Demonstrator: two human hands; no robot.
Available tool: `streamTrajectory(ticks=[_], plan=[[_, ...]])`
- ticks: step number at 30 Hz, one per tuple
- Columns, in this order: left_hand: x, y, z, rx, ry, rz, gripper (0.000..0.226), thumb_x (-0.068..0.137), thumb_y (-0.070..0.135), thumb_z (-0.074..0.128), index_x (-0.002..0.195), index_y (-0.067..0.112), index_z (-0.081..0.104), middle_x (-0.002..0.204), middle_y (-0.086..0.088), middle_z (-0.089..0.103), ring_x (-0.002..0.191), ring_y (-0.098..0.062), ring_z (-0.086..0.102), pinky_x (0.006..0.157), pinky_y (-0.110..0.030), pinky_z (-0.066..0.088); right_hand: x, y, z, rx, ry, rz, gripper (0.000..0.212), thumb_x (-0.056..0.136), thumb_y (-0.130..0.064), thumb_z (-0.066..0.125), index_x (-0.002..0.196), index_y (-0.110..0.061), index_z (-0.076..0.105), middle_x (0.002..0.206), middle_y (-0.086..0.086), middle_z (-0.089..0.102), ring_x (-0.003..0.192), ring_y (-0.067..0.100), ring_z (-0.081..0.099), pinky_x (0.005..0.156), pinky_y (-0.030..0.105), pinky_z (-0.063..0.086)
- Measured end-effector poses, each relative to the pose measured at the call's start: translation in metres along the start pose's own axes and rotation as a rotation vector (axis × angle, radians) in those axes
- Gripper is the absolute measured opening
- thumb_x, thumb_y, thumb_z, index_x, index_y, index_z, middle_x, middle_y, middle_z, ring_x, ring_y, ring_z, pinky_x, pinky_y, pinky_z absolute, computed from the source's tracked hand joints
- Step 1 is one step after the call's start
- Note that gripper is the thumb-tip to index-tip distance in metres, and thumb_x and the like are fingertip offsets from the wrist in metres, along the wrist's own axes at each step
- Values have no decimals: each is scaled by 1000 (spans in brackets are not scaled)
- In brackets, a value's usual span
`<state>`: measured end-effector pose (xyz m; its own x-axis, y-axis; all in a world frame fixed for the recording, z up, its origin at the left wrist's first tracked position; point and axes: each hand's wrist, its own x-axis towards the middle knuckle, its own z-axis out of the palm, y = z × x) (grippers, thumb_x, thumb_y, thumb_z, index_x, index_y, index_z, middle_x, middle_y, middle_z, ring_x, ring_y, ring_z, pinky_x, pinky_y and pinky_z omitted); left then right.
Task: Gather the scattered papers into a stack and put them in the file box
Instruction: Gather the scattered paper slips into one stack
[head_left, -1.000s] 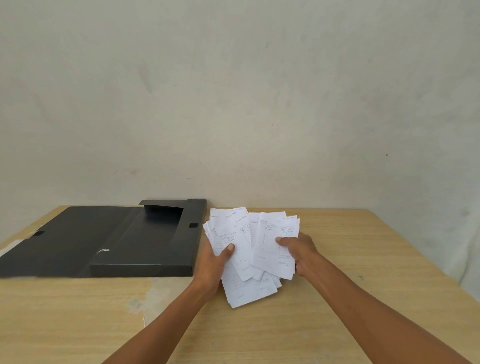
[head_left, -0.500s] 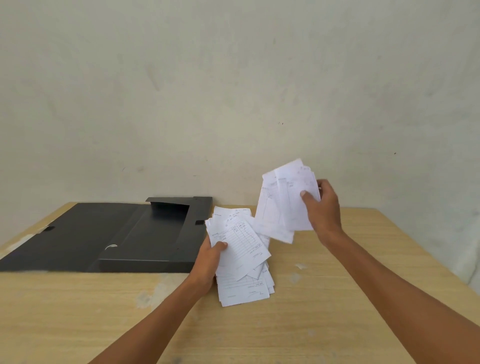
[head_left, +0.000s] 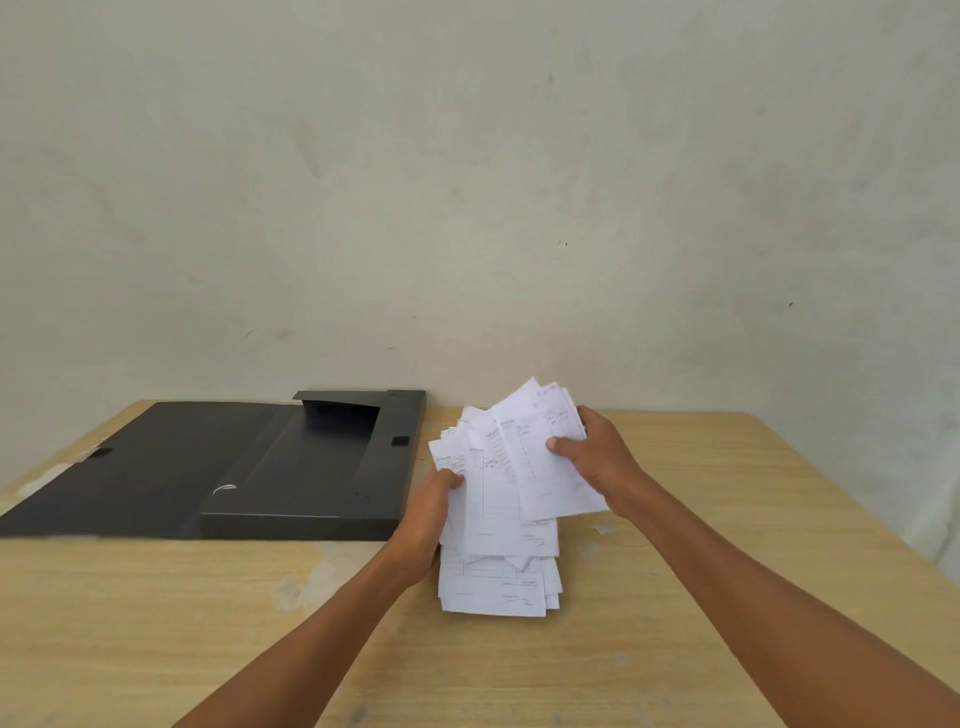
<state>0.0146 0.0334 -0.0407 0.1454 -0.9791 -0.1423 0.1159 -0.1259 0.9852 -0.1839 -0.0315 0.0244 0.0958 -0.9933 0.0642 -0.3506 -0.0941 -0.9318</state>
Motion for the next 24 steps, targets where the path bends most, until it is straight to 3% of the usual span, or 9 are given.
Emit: streamTrajectory(ticks=[6,9,11,13,15,16,19,21,24], plan=[[-1,0,6,14,-137,101,44,108,50,36,139,28,58,127,1,74,114,-24,73,96,-47,59,-6,20,28,-56,139,34,25,89,-7,62,113,-12,62,111,5,70,91,20,65,61,25,47],[1,-4,10,52,-117,168,36,104,36,55,139,27,55,125,3,74,105,-18,76,84,-38,64,-12,24,47,-114,97,89,32,88,-20,63,119,-15,59,118,6,66,106,25,62,81,38,55],[1,-8,12,20,-67,167,31,103,25,59,134,28,56,121,4,74,97,-12,78,72,-27,63,-18,28,56,-329,61,151,48,89,-37,61,132,-20,50,132,10,49,123,31,47,100,42,46],[2,-8,13,-24,-32,156,28,105,16,55,128,31,57,118,6,73,96,-13,77,70,-26,62,-24,32,59,-447,11,214,82,87,-54,60,152,-20,23,146,14,28,135,32,31,111,43,32],[2,-6,12,-85,-2,119,29,105,13,51,123,35,57,117,5,73,102,-18,75,73,-32,63,-25,35,56,-230,-52,310,111,80,-63,65,157,-19,-3,155,14,21,142,32,29,115,47,32],[4,-5,12,-99,6,102,30,106,14,49,126,34,56,119,4,72,105,-21,73,75,-35,63,-23,37,52,-58,-80,323,112,78,-60,69,157,-16,3,154,12,31,140,30,39,112,47,39],[7,3,11,-57,-24,126,41,106,20,49,145,30,46,132,3,67,117,-23,69,93,-45,60,-16,32,36,306,-134,205,53,87,-27,73,133,-6,57,119,8,73,106,23,72,90,40,59],[9,17,11,-6,-53,201,46,106,24,51,150,33,41,139,5,63,122,-19,65,102,-46,56,-14,19,26,332,-102,51,34,90,-14,69,124,-10,64,114,7,75,102,21,73,87,39,60],[13,44,12,77,-79,348,43,104,26,56,145,34,46,134,12,66,118,-9,68,87,-27,61,-8,2,16,318,-37,-107,39,90,-16,70,127,-15,57,118,2,72,105,18,71,88,40,60]])
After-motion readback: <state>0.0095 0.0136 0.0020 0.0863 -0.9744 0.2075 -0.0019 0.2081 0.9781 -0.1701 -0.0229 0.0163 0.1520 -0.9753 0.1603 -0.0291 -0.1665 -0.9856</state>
